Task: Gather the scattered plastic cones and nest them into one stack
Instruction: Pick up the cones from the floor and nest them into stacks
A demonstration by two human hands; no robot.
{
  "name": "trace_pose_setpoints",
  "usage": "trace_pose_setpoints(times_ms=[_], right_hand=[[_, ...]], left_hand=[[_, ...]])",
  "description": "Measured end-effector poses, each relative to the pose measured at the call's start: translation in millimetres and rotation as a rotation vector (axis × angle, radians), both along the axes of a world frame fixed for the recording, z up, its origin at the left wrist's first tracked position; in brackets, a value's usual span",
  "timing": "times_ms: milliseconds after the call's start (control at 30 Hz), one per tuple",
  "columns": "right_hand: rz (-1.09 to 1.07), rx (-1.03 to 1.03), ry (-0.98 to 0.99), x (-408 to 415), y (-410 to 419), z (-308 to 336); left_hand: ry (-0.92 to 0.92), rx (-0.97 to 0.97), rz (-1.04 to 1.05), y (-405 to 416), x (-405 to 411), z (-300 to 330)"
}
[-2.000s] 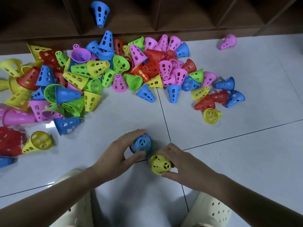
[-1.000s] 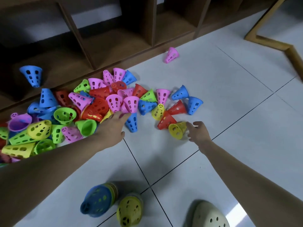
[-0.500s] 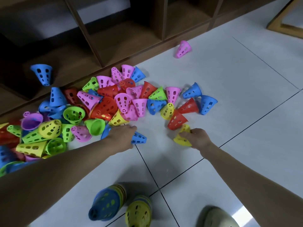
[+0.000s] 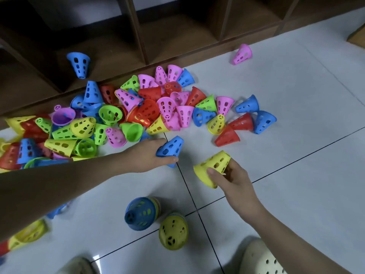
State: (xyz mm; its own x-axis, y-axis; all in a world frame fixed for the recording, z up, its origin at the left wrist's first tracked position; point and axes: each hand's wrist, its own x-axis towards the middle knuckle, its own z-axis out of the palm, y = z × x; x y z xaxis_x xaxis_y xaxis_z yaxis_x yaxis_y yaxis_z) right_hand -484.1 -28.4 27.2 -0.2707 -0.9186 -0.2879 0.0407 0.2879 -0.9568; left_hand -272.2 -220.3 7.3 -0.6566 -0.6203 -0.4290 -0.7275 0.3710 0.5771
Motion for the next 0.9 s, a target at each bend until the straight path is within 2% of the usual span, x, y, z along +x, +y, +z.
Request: trace_pose_setpoints(times_ms=[100,300,367,500,567,700,900], right_hand=[[0.097,-0.055,-0.003,27.6,14.1,14.5],[0.271,-0.030,0.087,67.1,44.1,21.6],[0.354,-0.074,0.199,72.6,52.0,17.6],[0.597,-0.199,0.579,75.8,62.0,-1.4],[0.670,-0.232,0.682,75.3,65.9,-11.6],[0.724,-0.218,0.753,76.3,69.0,-25.0],[0.687,-0.135,0.640,70.9,64.0,-24.4]], left_hand=[[0.074,0.008,0.054,15.3,16.3,13.1],[0.198,0.018,0.187,43.1,49.8,24.4],[0.224,-0.012,0.229,53.5,58.3,34.3],[0.341,-0.070,0.290,74.6,78.3,52.4],[0.370,-0.114,0.280,85.1,88.6,57.3],[0.397,-0.157,0.215,106.0,106.3,60.7],[0.246,-0.209,-0.062,122.2,124.4,50.9]])
